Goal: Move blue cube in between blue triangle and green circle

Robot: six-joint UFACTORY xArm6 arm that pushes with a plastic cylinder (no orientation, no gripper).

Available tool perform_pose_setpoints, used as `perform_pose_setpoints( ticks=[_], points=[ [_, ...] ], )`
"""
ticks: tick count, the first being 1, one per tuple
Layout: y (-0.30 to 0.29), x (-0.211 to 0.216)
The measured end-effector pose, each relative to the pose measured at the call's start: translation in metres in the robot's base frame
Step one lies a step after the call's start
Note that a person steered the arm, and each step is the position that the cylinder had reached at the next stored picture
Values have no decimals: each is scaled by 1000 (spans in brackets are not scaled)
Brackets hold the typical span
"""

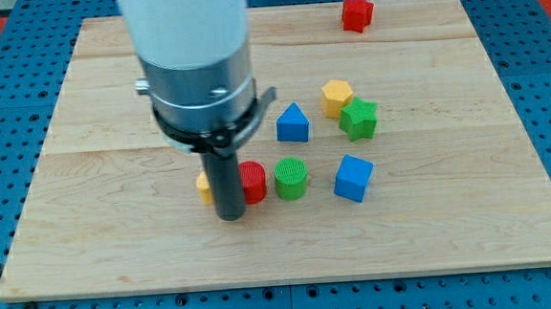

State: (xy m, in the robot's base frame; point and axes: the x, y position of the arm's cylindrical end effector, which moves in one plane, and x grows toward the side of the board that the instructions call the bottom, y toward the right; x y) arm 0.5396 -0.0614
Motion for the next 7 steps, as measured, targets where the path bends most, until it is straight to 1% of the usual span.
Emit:
perform_pose_setpoints(
  ticks=[1, 2, 3, 4, 6, 7],
  points=[
    [-5, 0],
    [57, 18],
    [142, 23],
    [172, 11],
    [163, -37],
    [163, -52]
  ],
)
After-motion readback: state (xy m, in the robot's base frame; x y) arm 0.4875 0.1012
